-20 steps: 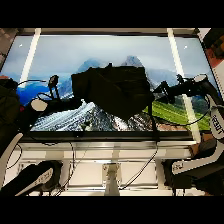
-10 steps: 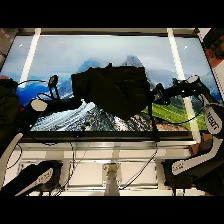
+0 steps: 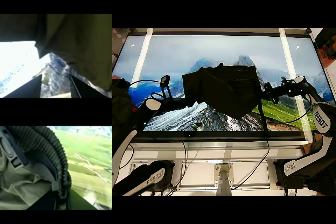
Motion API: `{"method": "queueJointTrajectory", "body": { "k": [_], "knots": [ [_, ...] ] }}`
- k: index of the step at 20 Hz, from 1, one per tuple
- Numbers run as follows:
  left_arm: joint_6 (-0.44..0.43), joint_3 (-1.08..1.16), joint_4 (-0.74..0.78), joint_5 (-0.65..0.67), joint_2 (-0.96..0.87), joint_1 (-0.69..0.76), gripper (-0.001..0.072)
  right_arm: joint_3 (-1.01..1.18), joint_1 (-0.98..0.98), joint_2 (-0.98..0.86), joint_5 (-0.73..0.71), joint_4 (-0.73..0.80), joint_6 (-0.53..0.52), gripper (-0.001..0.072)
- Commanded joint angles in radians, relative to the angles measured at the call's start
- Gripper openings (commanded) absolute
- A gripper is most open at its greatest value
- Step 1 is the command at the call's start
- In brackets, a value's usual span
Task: Fold the clothes and pants, and hang the long-sleeved shirts on hangers.
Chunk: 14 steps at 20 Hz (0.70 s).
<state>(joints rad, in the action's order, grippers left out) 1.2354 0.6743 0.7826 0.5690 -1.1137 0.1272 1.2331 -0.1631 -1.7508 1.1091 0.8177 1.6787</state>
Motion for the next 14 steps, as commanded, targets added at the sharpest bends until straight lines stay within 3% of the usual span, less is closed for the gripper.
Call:
{"method": "queueJointTrajectory", "body": {
  "k": [1, 2, 4, 7, 14],
  "knots": [
    [-0.014, 0.001, -0.061, -0.009, -0.052, -0.047, 0.0386, 0.001, 0.002, -0.001, 0.021, 0.009, -0.056, 0.0033],
    [-0.052, 0.001, -0.103, -0.003, -0.068, -0.068, 0.0386, 0.001, 0.002, -0.001, 0.035, 0.009, -0.074, 0.0033],
    [-0.208, 0.002, -0.245, 0.012, -0.094, -0.095, 0.0386, 0.001, 0.002, -0.001, 0.055, 0.005, -0.097, 0.0033],
    [-0.533, 0.002, -0.433, 0.087, -0.143, -0.097, 0.0387, 0.001, 0.002, -0.001, 0.062, -0.008, -0.121, 0.0033],
    [-0.552, 0.002, -0.421, 0.072, -0.272, -0.1, 0.0415, 0.001, 0.002, -0.001, 0.077, -0.032, -0.129, 0.0033]
  ]
}}
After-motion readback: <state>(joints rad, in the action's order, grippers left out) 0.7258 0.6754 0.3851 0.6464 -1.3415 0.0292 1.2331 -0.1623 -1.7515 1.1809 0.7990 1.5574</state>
